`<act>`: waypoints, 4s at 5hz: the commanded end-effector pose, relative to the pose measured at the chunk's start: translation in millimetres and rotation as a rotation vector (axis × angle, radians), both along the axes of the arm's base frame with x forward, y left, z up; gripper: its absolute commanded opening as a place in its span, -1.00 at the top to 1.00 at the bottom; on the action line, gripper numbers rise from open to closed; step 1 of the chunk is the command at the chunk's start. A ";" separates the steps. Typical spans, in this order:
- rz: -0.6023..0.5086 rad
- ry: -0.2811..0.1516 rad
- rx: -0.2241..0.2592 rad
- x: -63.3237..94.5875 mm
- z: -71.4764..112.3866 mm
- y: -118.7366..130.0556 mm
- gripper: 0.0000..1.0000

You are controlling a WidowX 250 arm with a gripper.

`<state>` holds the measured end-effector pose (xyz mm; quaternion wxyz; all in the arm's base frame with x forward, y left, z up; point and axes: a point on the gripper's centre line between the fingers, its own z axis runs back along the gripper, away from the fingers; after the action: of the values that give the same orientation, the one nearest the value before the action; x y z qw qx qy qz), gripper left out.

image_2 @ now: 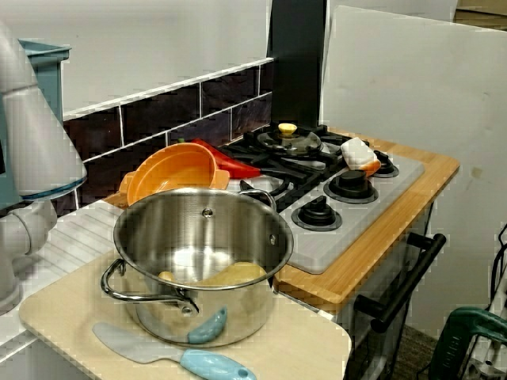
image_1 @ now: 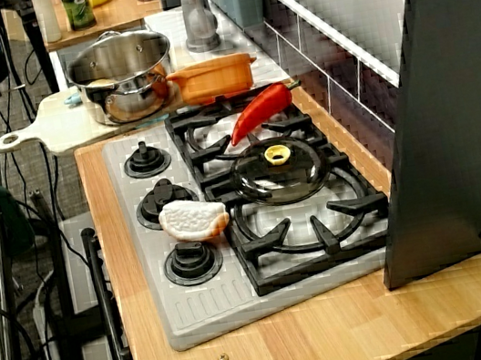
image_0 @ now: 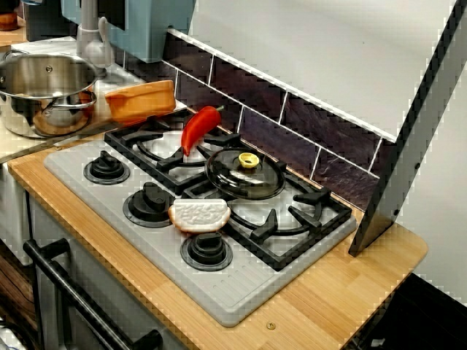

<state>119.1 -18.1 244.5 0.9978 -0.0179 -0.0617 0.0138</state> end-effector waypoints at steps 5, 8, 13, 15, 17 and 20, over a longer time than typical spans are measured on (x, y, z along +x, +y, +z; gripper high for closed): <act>0.357 -0.080 0.063 160.5 -63.9 42.4 -1.00; 0.415 -0.119 0.064 243.9 -91.3 46.8 -1.00; 0.152 -0.138 0.112 280.3 -116.1 35.4 -1.00; 0.000 -0.055 0.100 280.2 -123.8 50.6 -1.00; 0.005 -0.063 0.076 279.6 -130.4 57.5 -1.00; 0.027 -0.085 0.113 290.6 -155.7 54.2 -1.00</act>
<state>406.5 31.5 73.9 0.9954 0.0347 -0.0854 0.0256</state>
